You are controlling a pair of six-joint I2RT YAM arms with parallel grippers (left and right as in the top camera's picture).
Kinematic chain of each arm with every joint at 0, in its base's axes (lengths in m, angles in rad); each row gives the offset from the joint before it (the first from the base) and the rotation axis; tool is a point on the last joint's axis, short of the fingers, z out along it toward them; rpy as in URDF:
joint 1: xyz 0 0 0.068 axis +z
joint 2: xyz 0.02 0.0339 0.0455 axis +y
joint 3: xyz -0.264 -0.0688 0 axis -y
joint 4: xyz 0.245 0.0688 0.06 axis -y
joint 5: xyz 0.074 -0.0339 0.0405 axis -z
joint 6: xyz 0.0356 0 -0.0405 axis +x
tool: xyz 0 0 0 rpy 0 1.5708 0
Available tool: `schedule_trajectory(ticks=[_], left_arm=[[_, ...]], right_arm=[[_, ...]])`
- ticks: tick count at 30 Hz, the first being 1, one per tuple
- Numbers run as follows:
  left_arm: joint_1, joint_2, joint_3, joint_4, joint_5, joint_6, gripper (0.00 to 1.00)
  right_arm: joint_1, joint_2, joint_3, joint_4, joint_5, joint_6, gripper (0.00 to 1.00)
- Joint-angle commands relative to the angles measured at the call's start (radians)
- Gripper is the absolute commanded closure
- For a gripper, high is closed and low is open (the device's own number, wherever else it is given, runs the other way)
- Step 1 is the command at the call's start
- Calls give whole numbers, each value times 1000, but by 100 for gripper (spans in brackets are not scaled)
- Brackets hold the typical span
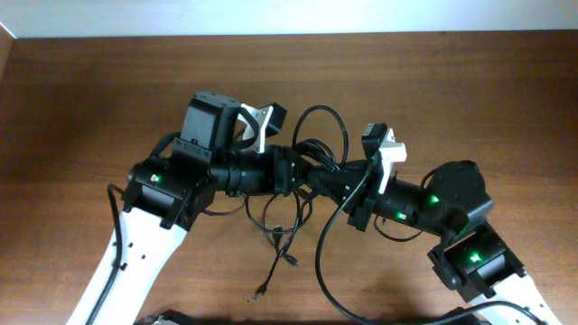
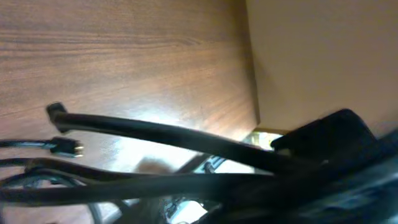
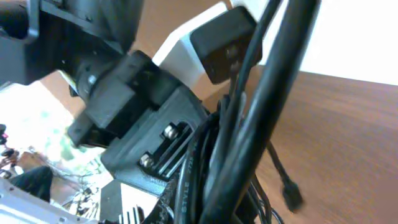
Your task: Untangle cables
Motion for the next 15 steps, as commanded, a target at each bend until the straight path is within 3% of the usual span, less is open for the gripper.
schedule_trajectory(ticks=[1, 5, 6, 8, 9, 12, 15], left_arm=[[1, 1, 12, -1, -18, 3, 100], [1, 1, 12, -2, -23, 10, 100], [1, 1, 12, -3, -48, 32, 100], [1, 1, 12, -29, -167, 34, 100], [2, 0, 12, -58, -247, 34, 100], [2, 1, 12, -154, -484, 34, 100], [2, 1, 12, -176, -571, 18, 100]], right_arm=[[5, -7, 8, 18, -78, 9, 95], [5, -7, 8, -11, -83, 9, 89], [5, -7, 8, -22, -78, 9, 79], [-2, -7, 8, -88, 11, 8, 46], [-17, -7, 8, -153, 71, 8, 36], [-56, -8, 8, -311, 197, 8, 27], [-55, -8, 8, -369, 265, 8, 17]])
